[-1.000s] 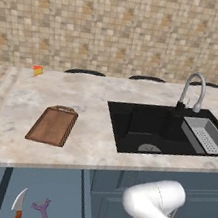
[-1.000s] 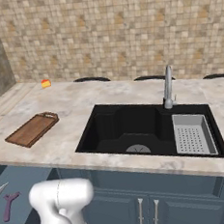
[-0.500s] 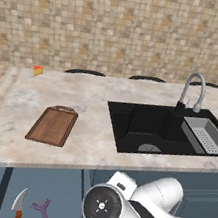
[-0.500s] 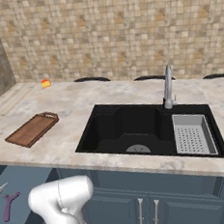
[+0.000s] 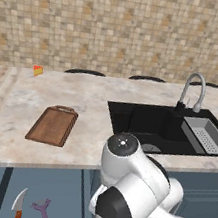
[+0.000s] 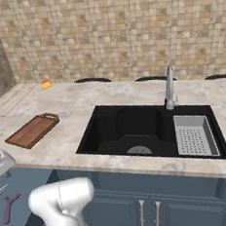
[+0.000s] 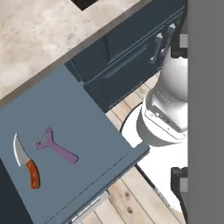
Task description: Open the drawer on the left and place the cutting tools on the cutting board.
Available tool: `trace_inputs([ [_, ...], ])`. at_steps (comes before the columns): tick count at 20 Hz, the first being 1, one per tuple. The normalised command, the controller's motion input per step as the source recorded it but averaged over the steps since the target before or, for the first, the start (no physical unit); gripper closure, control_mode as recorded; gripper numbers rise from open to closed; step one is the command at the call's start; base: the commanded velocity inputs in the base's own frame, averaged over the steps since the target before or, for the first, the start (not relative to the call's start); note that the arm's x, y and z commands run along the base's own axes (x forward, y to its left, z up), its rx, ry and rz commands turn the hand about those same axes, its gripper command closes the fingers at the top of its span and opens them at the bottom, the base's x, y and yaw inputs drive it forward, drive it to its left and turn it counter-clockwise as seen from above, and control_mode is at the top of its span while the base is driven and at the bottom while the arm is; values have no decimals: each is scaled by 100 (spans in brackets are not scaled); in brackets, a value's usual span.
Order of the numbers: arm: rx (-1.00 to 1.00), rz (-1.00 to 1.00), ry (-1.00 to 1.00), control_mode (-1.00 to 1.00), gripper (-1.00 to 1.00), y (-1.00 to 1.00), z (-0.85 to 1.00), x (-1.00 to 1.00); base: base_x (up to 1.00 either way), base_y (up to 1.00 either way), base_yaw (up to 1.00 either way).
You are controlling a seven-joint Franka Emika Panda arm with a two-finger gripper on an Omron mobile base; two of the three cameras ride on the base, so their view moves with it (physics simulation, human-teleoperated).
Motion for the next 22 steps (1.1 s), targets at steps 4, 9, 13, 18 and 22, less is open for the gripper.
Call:
trace_inputs([
  [4,29,-17,26,-100,-100,31,-34,36,0,0,0],
  [9,22,-20,14,-100,-100,43,-40,32,0,0,0],
  [13,0,-6,0,-100,-100,6,-6,5,0,0,0],
  [18,0,0,2,-100,-100,7,-15,0,0,0,0],
  [22,0,-2,17,-100,-100,23,-38,4,0,0,0],
])
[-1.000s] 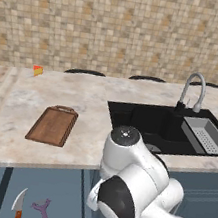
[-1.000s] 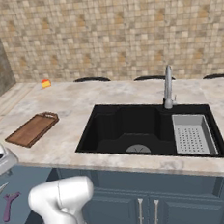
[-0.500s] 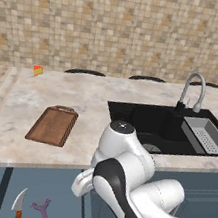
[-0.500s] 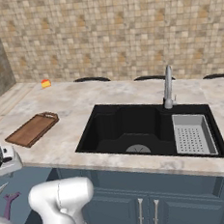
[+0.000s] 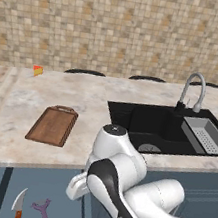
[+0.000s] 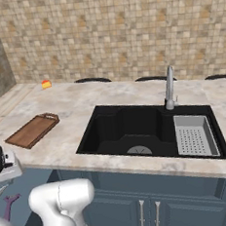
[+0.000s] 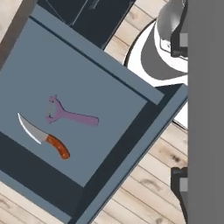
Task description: Open the drawer on the left and place the cutting tools on the cutting board.
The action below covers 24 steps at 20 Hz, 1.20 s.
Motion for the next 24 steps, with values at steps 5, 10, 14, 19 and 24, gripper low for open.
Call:
trace_inputs([
  [5,0,-2,22,-100,-100,21,-39,12,0,0,0],
  [10,-2,-2,16,-100,-100,21,-22,37,0,0,0],
  [14,-12,-2,8,-100,-100,23,-17,47,0,0,0],
  [19,-17,0,7,-100,-100,23,-46,36,0,0,0],
  [24,-13,0,11,-100,-100,26,-56,9,0,0,0],
])
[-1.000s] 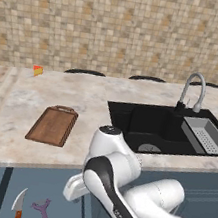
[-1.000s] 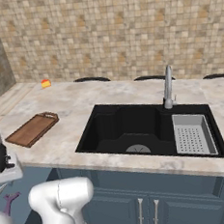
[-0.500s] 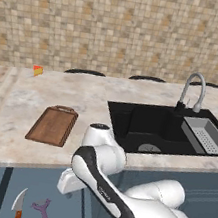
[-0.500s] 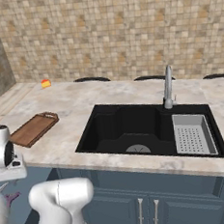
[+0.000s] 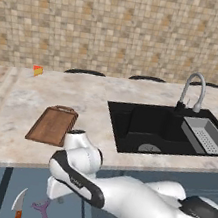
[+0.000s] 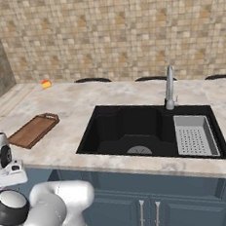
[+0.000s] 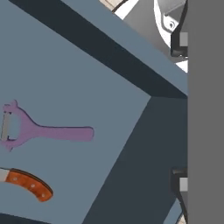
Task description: Open the drawer on the left and place the cutting tools on the cutting board.
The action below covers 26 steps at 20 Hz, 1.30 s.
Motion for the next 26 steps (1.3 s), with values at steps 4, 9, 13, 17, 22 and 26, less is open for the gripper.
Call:
trace_inputs([
  [4,-1,0,13,-100,-100,28,-47,12,0,0,0],
  [9,0,0,11,-100,-100,18,-38,4,0,0,0],
  [13,-2,0,10,-100,-100,11,-49,0,0,0,0],
  [17,-5,0,4,-100,-100,11,-39,0,0,0,0],
  [22,-11,0,0,-100,-100,13,-28,0,0,0,0],
  [26,-13,0,0,-100,-100,22,-19,0,0,0,0],
])
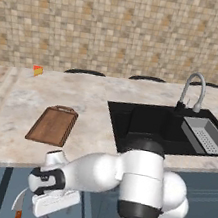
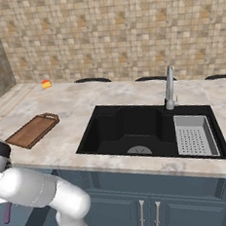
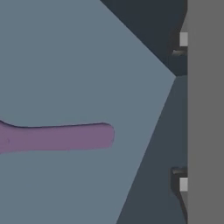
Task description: Open the drawer on the left and place the cutting tools on the cutting board.
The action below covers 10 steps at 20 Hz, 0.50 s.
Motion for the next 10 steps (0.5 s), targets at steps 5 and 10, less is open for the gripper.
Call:
trace_inputs([
  [5,-10,-1,0,-100,-100,22,-17,0,0,0,0],
  [10,-3,-2,0,-100,-100,8,-22,16,0,0,0],
])
